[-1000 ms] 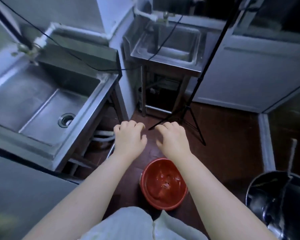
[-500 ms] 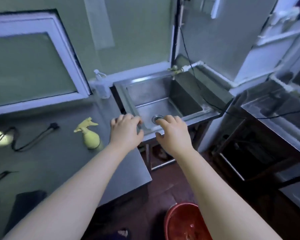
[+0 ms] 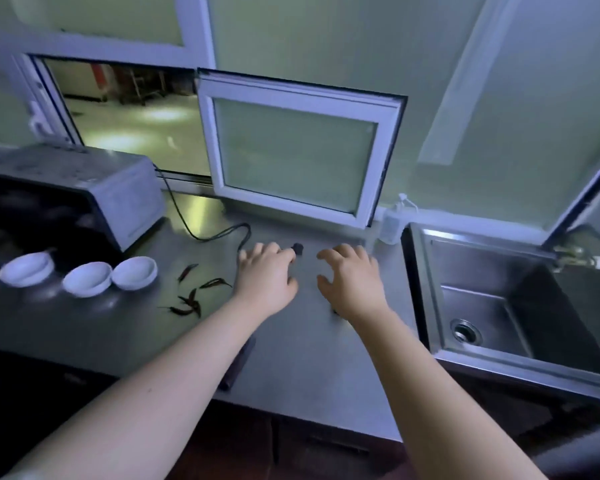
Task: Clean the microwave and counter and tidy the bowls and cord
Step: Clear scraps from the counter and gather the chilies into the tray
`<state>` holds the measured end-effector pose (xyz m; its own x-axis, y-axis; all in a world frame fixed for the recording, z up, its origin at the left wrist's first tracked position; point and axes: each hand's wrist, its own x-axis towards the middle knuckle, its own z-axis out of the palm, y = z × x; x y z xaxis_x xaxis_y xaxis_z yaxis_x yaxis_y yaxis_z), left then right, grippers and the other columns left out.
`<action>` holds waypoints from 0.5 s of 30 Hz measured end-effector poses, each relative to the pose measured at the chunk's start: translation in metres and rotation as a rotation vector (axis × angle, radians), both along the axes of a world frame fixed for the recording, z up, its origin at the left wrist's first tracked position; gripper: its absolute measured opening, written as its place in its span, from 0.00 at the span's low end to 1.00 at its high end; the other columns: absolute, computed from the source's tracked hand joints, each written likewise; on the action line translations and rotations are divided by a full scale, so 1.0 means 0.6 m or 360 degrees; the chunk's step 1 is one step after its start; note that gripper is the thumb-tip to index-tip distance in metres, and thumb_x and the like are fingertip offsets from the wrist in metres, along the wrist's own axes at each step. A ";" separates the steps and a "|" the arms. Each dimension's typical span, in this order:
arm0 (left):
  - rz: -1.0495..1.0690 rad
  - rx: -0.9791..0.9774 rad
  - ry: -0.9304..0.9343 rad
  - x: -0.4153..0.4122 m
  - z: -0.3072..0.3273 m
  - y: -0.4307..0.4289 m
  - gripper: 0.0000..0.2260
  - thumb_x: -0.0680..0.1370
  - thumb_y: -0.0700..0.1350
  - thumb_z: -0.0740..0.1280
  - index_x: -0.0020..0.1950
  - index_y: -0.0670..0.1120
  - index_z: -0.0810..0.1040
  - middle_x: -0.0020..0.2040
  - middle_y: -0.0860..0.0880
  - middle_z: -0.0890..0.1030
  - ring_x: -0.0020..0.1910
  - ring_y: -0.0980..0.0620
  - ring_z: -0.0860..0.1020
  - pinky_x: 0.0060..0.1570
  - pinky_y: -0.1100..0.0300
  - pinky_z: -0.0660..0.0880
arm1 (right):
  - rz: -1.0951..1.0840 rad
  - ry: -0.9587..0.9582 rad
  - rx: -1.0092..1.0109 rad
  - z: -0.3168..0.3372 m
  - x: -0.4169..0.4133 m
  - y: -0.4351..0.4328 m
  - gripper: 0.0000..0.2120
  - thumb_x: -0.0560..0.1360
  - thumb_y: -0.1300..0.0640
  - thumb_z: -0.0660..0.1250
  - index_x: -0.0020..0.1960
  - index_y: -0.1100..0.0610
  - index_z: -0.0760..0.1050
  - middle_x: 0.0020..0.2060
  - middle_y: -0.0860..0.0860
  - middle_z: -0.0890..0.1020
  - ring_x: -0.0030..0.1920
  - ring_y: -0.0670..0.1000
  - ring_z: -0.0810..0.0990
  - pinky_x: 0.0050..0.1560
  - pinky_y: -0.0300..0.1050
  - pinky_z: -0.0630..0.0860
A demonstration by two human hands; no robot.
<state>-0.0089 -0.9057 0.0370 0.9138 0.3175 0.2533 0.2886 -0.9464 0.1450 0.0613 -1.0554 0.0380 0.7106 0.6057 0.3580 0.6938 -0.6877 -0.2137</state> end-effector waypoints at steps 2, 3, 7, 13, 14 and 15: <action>0.0046 0.0029 0.0022 -0.028 0.000 0.071 0.15 0.75 0.53 0.63 0.61 0.53 0.73 0.60 0.49 0.75 0.61 0.44 0.69 0.59 0.49 0.63 | 0.0063 -0.0030 0.0020 0.007 -0.024 0.082 0.20 0.75 0.52 0.65 0.66 0.51 0.73 0.60 0.51 0.75 0.61 0.58 0.70 0.57 0.50 0.64; 0.0069 0.0036 0.0005 -0.041 0.003 0.109 0.15 0.75 0.53 0.64 0.60 0.52 0.73 0.59 0.49 0.75 0.61 0.44 0.70 0.59 0.48 0.64 | 0.0085 -0.0032 0.0036 0.011 -0.037 0.125 0.20 0.75 0.53 0.65 0.66 0.51 0.73 0.60 0.51 0.75 0.61 0.57 0.69 0.57 0.50 0.64; 0.0110 -0.0005 -0.0110 -0.099 0.012 0.280 0.14 0.74 0.52 0.64 0.59 0.53 0.74 0.58 0.50 0.76 0.60 0.44 0.71 0.57 0.49 0.65 | 0.0088 -0.0039 0.0034 0.020 -0.085 0.299 0.20 0.76 0.53 0.64 0.67 0.51 0.73 0.61 0.51 0.75 0.62 0.57 0.69 0.59 0.50 0.64; 0.0093 -0.0044 -0.0050 -0.215 -0.032 0.539 0.16 0.74 0.55 0.64 0.61 0.54 0.74 0.57 0.51 0.76 0.59 0.45 0.72 0.54 0.53 0.65 | 0.0072 0.0025 0.0054 -0.001 -0.176 0.553 0.19 0.76 0.52 0.65 0.66 0.50 0.73 0.62 0.50 0.75 0.63 0.56 0.68 0.60 0.50 0.64; 0.0107 -0.0044 -0.0027 -0.234 -0.038 0.579 0.16 0.75 0.54 0.64 0.61 0.53 0.74 0.57 0.51 0.76 0.58 0.45 0.72 0.53 0.53 0.65 | 0.0078 0.0039 0.0053 -0.004 -0.191 0.591 0.18 0.76 0.52 0.65 0.65 0.50 0.73 0.62 0.49 0.75 0.64 0.56 0.68 0.60 0.49 0.64; 0.0133 -0.0048 -0.0006 -0.252 -0.042 0.618 0.16 0.74 0.54 0.64 0.61 0.53 0.74 0.56 0.50 0.76 0.57 0.45 0.73 0.52 0.53 0.66 | 0.0084 0.0065 0.0059 -0.007 -0.206 0.630 0.18 0.75 0.52 0.65 0.65 0.49 0.74 0.62 0.49 0.75 0.63 0.56 0.69 0.60 0.49 0.64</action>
